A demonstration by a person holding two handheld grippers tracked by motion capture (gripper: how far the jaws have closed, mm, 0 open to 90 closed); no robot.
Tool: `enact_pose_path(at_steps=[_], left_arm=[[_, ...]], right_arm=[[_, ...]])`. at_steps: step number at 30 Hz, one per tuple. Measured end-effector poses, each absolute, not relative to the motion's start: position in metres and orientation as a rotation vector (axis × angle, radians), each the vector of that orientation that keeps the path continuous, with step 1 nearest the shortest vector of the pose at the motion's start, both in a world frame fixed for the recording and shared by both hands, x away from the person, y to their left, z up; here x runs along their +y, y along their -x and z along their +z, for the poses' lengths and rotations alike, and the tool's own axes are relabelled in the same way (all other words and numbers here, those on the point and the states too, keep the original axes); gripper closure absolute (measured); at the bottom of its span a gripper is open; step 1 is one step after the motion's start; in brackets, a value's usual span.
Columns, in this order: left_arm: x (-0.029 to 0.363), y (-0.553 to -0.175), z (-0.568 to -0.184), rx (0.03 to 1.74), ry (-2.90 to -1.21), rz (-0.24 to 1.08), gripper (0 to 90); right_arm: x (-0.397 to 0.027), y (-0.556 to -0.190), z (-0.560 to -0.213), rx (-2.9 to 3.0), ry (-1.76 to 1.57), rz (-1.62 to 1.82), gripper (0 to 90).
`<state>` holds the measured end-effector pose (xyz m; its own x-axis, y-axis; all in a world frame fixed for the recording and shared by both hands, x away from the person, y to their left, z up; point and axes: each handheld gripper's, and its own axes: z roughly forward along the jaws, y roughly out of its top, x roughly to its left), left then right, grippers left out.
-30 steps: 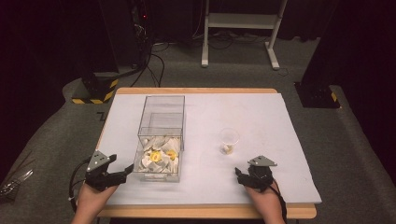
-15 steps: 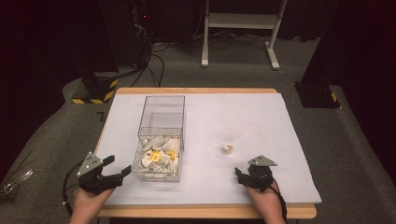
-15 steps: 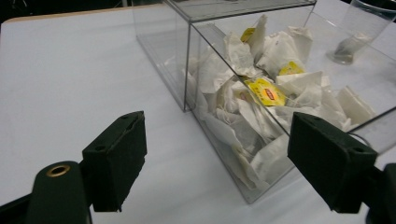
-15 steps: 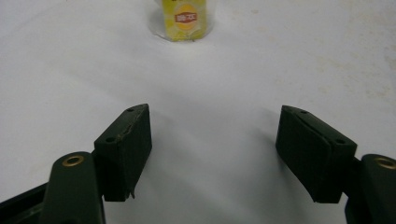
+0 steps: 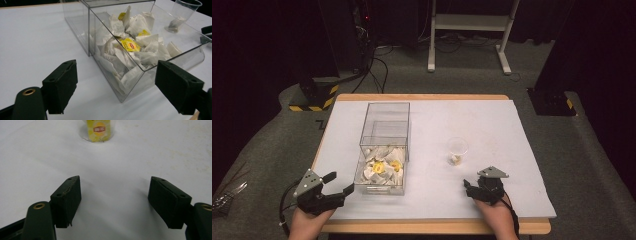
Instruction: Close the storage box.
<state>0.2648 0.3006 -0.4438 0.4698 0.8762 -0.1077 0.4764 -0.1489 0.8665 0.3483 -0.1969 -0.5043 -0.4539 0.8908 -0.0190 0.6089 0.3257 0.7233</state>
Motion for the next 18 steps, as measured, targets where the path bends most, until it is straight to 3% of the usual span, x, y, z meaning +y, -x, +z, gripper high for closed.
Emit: enact_pose_path(at_steps=[18], left_arm=[[0.285, -0.266, -0.465, 1.105, -1.867, 0.515, 20.6]], right_arm=[[-0.197, -0.349, -0.504, 2.184, -1.325, 0.918, 26.6]])
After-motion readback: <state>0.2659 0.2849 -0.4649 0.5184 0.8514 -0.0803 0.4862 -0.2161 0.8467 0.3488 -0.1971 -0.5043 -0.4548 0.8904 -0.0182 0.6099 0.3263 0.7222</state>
